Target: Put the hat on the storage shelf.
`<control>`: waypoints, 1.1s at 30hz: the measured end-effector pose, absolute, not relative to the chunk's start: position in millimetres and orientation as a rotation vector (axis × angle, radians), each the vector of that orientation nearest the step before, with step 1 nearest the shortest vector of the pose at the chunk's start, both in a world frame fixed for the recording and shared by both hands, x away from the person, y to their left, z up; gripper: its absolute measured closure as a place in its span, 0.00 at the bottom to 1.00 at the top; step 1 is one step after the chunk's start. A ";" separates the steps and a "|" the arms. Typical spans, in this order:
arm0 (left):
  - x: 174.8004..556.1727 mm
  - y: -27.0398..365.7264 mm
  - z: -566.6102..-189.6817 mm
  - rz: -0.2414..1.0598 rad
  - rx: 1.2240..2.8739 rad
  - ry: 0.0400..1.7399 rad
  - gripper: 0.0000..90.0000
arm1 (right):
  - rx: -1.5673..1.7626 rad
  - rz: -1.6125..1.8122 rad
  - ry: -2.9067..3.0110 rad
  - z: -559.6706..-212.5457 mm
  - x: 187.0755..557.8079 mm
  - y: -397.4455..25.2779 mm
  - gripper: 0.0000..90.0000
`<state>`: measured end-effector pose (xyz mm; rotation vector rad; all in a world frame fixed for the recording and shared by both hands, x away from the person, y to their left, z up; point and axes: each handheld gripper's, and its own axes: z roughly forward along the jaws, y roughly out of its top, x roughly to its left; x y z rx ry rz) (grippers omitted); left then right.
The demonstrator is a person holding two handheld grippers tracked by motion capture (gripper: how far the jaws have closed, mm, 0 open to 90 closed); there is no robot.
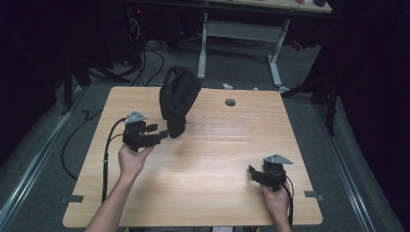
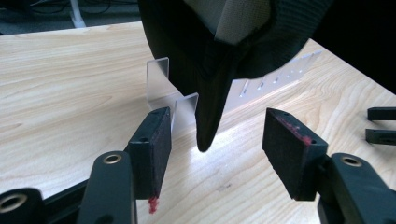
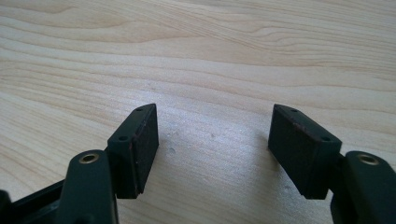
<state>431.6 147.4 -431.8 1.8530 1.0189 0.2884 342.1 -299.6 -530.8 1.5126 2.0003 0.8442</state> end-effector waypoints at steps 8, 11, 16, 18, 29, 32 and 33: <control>416.1 160.0 -436.3 0.270 1.844 1.029 0.46 | 1.512 0.843 2.001 -530.8 342.1 -299.6 0.37; 410.4 163.7 -440.4 0.262 1.837 1.035 0.46 | 1.512 0.843 2.001 -530.8 342.0 -299.6 0.37; 402.1 167.7 -448.4 0.252 1.834 1.049 0.45 | 1.513 0.844 2.000 -530.8 342.1 -299.6 0.37; 399.5 169.0 -452.4 0.240 1.831 1.057 0.45 | 1.512 0.843 2.001 -530.8 342.1 -299.6 0.37; 387.5 170.2 -476.9 0.230 1.858 1.099 0.44 | 1.511 0.843 2.001 -530.8 342.1 -299.6 0.37; 385.1 170.2 -481.4 0.228 1.866 1.106 0.44 | 1.511 0.843 2.001 -530.8 342.1 -299.6 0.37; 384.3 170.4 -482.6 0.230 1.869 1.108 0.44 | 1.512 0.843 2.001 -530.8 342.0 -299.6 0.37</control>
